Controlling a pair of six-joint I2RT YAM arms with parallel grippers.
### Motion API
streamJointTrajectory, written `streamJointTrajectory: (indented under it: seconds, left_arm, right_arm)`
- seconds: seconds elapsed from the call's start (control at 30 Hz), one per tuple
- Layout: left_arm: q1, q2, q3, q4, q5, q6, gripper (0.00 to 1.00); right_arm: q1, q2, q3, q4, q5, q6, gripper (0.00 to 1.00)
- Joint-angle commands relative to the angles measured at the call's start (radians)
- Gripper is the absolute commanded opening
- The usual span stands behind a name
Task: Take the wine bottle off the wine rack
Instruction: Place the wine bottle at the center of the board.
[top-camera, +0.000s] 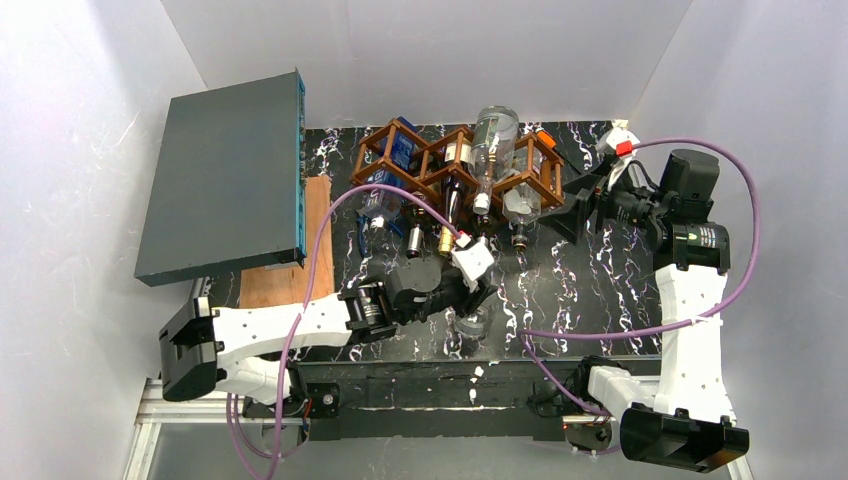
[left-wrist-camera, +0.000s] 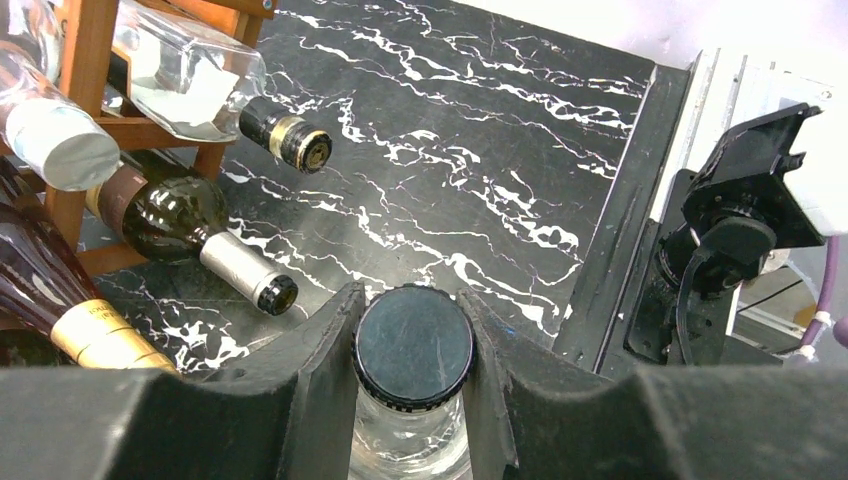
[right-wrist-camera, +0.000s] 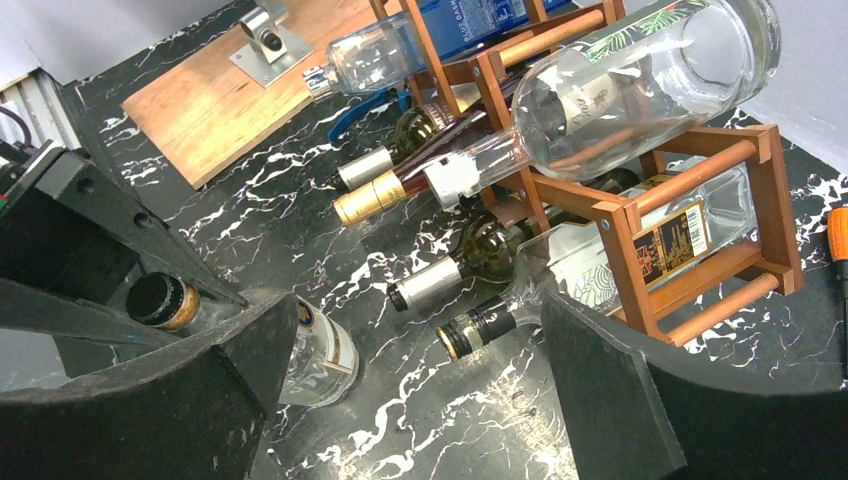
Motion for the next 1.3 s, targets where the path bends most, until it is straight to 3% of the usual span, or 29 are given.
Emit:
streamJointTrajectory:
  seconds: [0.0,0.23,0.53,0.7,0.93,1.07,1.27]
  left_arm:
    - [-0.017,-0.068,-0.023,0.208,-0.055,0.022,0.19]
    - [-0.017,-0.119,-0.096,0.191,-0.074,-0.05,0.4]
    - [-0.015,-0.2,-0.055,-0.003,-0.049,-0.125,0.96]
    - [-0.016,-0.247,0.006,-0.17,-0.042,-0.157,0.98]
    - [-0.01,-0.317,0.183,-0.591,-0.081,-0.219,0.98]
    - [-0.007,-0.379,0.213,-0.716,-0.106,-0.267,0.98]
    - [-0.005,-0.483,0.197,-0.828,-0.19,-0.323,0.98]
  right_arm:
    - [-0.005,-0.016,0.001,-0.027,0.006,-0.038,1.0]
    - [-0.006,-0.02,0.001,-0.056,0.012,-0.063,1.0]
    - [-0.006,-0.015,0.006,-0.166,0.013,-0.163,1.0]
    - [-0.006,-0.01,0.003,-0.216,0.018,-0.225,1.0]
    - [-0.006,-0.007,0.01,-0.355,0.041,-0.428,1.0]
    - [-0.006,-0.013,-0.003,-0.431,0.059,-0.566,1.0]
    - [-0.006,-0.049,-0.055,-0.444,0.053,-0.611,1.0]
